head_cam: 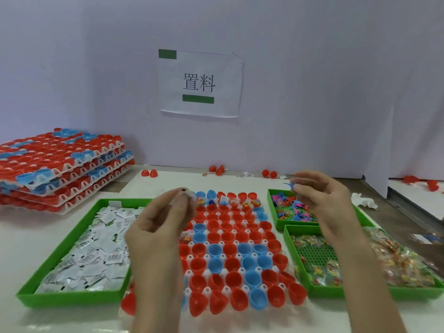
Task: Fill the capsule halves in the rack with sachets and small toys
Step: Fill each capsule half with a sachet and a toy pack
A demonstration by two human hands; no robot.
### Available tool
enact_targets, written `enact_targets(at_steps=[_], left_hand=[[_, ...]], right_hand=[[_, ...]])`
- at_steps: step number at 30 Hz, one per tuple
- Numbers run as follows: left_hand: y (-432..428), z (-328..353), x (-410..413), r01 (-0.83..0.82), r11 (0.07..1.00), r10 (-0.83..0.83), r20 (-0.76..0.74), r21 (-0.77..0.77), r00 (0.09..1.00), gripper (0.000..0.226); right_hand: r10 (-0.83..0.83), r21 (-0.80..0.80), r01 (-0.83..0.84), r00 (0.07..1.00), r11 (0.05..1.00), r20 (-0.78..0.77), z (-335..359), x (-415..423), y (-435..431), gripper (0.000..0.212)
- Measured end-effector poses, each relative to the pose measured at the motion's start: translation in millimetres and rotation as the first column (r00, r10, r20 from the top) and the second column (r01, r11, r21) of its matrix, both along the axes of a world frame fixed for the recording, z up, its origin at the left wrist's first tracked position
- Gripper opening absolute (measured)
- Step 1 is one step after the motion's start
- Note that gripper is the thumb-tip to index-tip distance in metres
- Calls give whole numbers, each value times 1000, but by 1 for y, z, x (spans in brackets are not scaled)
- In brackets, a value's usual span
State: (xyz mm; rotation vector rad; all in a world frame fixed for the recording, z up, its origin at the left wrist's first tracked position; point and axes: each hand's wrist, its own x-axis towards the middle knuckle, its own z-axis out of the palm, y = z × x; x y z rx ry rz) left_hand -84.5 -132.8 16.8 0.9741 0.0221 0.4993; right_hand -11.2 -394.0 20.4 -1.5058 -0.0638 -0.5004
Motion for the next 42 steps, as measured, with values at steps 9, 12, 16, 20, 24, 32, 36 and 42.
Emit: enact_targets(at_steps=[9,12,16,20,24,32,36,42], left_hand=[[-58,-7,-22,192,967,-182,-74,169,981,20],[-60,-6,-23,225,965,-215,-81,136,973,19],[-62,-5,-24,256,955,-246,-79,150,966,19],[-60,-6,-27,292,938,-281,-83,187,956,21],[-65,0,-17,356,907,-325,-167,225,931,25],[-58,-5,-30,376,868,-379,-59,323,924,27],[-54,-5,-29,381,872,-381,-61,308,922,23],[-51,-6,-28,383,858,-384,-67,341,921,29]], right_hand=[[63,188,-96,982,977,176,3,-86,40,53],[80,36,-93,956,995,281,16,-99,41,41],[112,-167,-64,948,984,296,19,-106,52,26],[159,-281,-84,953,956,258,19,-107,57,20],[145,-301,-74,964,951,221,16,-103,60,26],[49,-399,53,969,915,241,9,-96,60,23],[-79,-307,143,975,941,209,0,-88,44,6],[-239,-649,-40,911,760,-336,-43,-63,-13,21]])
